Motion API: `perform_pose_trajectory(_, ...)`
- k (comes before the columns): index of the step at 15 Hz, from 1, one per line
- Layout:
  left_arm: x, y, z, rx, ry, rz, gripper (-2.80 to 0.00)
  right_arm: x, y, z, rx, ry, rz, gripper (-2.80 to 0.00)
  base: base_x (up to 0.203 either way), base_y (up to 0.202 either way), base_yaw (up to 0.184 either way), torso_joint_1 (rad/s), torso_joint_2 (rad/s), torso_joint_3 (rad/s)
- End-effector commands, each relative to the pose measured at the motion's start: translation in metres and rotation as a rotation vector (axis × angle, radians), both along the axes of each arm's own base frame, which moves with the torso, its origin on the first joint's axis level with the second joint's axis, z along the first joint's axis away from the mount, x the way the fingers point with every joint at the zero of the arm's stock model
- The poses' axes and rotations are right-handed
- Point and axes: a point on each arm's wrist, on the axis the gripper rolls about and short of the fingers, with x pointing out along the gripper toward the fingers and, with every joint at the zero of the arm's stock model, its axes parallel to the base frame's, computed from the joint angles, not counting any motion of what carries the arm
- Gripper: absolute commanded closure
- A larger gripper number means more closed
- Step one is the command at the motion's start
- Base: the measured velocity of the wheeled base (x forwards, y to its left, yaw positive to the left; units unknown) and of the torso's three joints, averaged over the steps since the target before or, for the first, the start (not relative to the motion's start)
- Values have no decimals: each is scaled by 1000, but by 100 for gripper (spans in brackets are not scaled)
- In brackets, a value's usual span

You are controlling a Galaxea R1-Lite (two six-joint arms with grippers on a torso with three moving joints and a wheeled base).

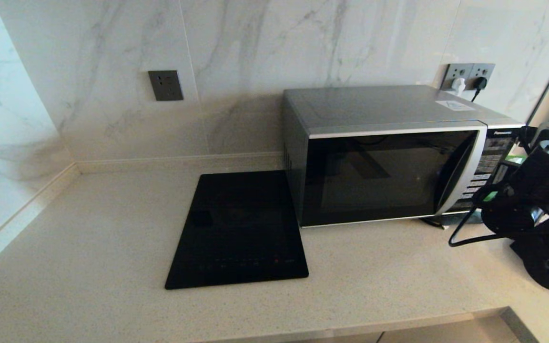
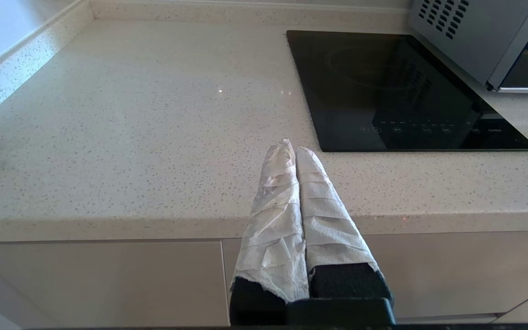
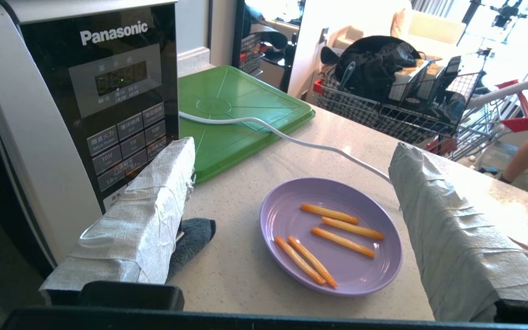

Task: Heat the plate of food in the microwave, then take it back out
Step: Open the microwave oven

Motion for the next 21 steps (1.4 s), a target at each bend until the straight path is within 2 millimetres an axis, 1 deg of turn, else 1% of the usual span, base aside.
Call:
perform_pose_trajectory(1,0,0,0,-1,-1,1,0,-9,-1,0,-16,26,2,-280,0,0,0,0,0,0)
perform_pose_trajectory(2,0,0,0,-1,1,1,0,-15,-2,0,-56,78,36,-280,0,0,0,0,0,0)
perform_pose_trajectory(3,0,0,0,-1,1,1,0,-18,-2,1,-85,94,97,-280,0,0,0,0,0,0)
perform_pose_trajectory(4,0,0,0,-1,-1,1,0,-18,-1,-1,-93,105,111,-280,0,0,0,0,0,0)
perform_pose_trajectory(6,0,0,0,-1,1,1,0,-7,2,-8,-88,111,114,-280,0,0,0,0,0,0)
perform_pose_trajectory(8,0,0,0,-1,1,1,0,15,9,-16,-43,30,109,-280,0,0,0,0,0,0)
perform_pose_trajectory(9,0,0,0,-1,0,1,0,21,13,-16,-12,-17,75,-280,0,0,0,0,0,0)
perform_pose_trajectory(11,0,0,0,-1,0,1,0,25,16,-12,12,-70,56,-280,0,0,0,0,0,0)
perform_pose_trajectory(12,0,0,0,-1,1,1,0,31,17,-9,29,-111,49,-280,0,0,0,0,0,0)
perform_pose_trajectory(13,0,0,0,-1,1,1,0,38,18,-12,55,-151,35,-280,0,0,0,0,0,0)
perform_pose_trajectory(15,0,0,0,-1,1,1,0,42,19,-17,86,-191,29,-280,0,0,0,0,0,0)
perform_pose_trajectory(17,0,0,0,-1,1,1,0,42,19,-17,98,-208,18,-280,0,0,0,0,0,0)
perform_pose_trajectory(19,0,0,0,-1,1,1,0,47,21,-24,117,-224,24,-280,0,0,0,0,0,0)
perform_pose_trajectory(21,0,0,0,-1,1,1,0,43,25,-30,119,-209,28,-280,0,0,0,0,0,0)
